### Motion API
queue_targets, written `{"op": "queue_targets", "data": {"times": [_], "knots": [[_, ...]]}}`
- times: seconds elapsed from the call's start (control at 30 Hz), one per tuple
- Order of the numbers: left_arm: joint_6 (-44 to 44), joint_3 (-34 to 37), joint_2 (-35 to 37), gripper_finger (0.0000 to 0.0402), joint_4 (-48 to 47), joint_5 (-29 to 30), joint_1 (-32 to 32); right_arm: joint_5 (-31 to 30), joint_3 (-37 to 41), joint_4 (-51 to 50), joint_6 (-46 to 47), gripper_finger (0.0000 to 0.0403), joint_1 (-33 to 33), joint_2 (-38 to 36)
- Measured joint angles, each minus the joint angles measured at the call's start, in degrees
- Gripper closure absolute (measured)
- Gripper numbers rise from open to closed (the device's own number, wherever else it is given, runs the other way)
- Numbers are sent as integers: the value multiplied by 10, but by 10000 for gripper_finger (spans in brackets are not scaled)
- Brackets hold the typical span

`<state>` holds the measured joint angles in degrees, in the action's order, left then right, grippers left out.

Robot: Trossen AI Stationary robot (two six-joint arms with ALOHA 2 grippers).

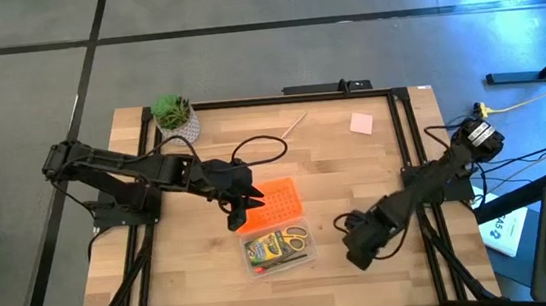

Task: Pack school essentials
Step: Put the blue eraser into the orange supply box

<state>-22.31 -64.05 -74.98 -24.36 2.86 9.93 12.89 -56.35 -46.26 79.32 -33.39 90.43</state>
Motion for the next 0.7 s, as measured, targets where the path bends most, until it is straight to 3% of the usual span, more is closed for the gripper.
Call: {"op": "queue_targets", "data": {"times": [0.33,0.7], "knots": [[0,0,0,296,0,0,-1,-73,-67,-18,-267,319,103,-1],[0,0,0,296,0,0,0,-89,-100,172,-603,319,149,-1]]}}
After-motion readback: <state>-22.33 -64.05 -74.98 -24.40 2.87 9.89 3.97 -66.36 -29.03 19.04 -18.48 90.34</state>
